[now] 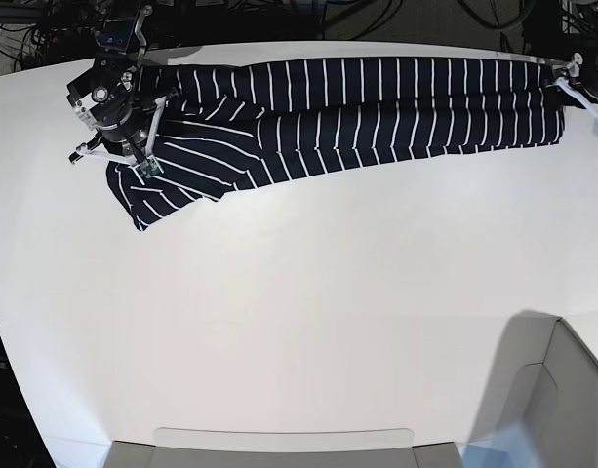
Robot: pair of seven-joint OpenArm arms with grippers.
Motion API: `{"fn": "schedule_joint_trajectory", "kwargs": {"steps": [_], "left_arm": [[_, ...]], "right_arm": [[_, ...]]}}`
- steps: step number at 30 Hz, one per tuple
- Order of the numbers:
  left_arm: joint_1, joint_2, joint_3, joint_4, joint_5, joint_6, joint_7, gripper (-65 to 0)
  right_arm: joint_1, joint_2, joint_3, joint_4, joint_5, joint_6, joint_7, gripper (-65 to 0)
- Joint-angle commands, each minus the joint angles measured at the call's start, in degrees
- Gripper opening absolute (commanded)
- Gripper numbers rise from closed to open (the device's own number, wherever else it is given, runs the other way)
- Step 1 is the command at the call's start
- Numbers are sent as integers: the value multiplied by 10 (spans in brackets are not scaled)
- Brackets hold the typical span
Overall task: Fold the T-shirt properly
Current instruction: 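Lower the folded strip and release it with both grippers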
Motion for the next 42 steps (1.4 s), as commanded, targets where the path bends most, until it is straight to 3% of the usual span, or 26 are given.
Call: {"fn": "schedule_joint_trajectory", "kwargs": {"steps": [1, 9, 14, 17, 22, 25, 29, 32, 36, 38, 42], "left_arm": [[-2, -27, 22, -1, -7, -3, -4, -284], [-76, -70, 197, -184, -7, -3, -14, -286], [-159, -71, 280, -306, -7, -3, -49, -292], [-182, -70, 313, -321, -7, -3, -48, -361], [-226, -70, 345, -365, -7, -3, -19, -650], [-262, -73, 348, -415, -7, -3, 0, -650], [-284, -89, 344, -443, -8, -3, -1, -650], [-287, -92, 344, -447, -8, -3, -3, -650], [-287, -92, 343, -448, -8, -3, -3, -650], [-287, -92, 343, -448, -8, -3, -3, -650], [-288, -92, 343, -446, -8, -3, -3, -650]], "right_arm": [[4, 4, 1, 8, 1, 6, 5, -650], [4, 4, 1, 8, 1, 6, 4, -650], [4, 2, 1, 8, 1, 6, 4, -650], [4, 2, 1, 9, 1, 6, 3, -650], [4, 2, 4, 13, 1, 6, 3, -650], [4, 1, 4, 17, 5, 6, 3, -650], [1, -32, 5, 55, 6, 6, 3, -650], [-7, -62, 5, 94, 5, 6, 3, -560], [-22, -69, 9, 110, 3, 6, 3, -396], [-25, -72, 35, 110, 5, 6, 3, -356], [-17, -81, 110, 110, 5, 6, 3, -349]]}}
